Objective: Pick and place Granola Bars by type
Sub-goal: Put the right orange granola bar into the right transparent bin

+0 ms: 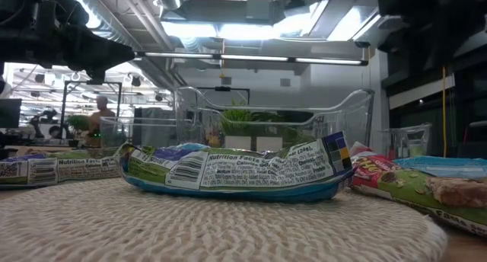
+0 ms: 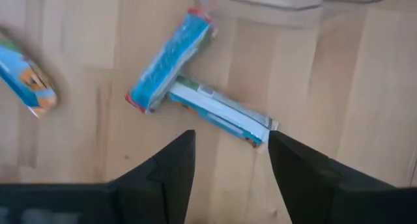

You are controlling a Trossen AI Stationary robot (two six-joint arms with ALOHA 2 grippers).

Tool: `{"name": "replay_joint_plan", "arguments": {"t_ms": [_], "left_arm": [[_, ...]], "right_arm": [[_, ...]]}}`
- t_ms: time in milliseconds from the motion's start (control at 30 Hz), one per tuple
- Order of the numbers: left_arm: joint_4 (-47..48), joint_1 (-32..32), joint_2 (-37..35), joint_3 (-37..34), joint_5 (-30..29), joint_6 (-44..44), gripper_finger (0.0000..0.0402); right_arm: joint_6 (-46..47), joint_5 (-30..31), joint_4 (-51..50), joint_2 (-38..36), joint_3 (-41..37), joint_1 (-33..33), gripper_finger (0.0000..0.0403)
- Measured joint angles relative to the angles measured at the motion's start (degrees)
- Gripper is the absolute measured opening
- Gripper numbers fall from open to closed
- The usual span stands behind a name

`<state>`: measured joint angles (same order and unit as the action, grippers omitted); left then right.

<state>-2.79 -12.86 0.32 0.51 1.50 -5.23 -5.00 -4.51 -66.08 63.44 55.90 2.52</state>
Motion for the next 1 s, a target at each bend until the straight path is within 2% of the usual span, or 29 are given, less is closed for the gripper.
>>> {"name": "replay_joint_plan", "arguments": {"t_ms": [167,300,433,667,767,900,1000], "left_arm": [[0.00,0.01,0.00,-0.02,0.00,0.00,0.0072],[0.01,0.02,0.00,0.00,0.01,0.00,0.0072],[0.00,-0.01,0.00,0.01,0.00,0.00,0.0072],[0.00,0.00,0.00,-0.01,0.00,0.00,0.0072],[0.00,0.02,0.00,-0.01,0.00,0.00,0.0072],[0.01,0.01,0.00,-0.01,0.00,0.00,0.0072],[0.01,0.00,0.00,-0.02,0.00,0.00,0.0072]], "right_arm": [[-1.10,0.99,0.27,4.90,0.00,-0.07,0.0196],[6.57,2.99,1.33,8.57,-0.02,-1.51,0.0201],[14.21,2.99,2.10,11.44,-0.02,-3.36,0.0233],[15.43,2.99,2.34,15.48,-0.02,-3.91,0.0295],[19.72,3.92,2.71,17.68,-0.04,-3.91,0.0299],[30.87,8.60,2.79,20.61,-0.07,-4.06,0.0290],[32.31,9.51,2.22,22.27,-0.07,-4.22,0.0282]]}}
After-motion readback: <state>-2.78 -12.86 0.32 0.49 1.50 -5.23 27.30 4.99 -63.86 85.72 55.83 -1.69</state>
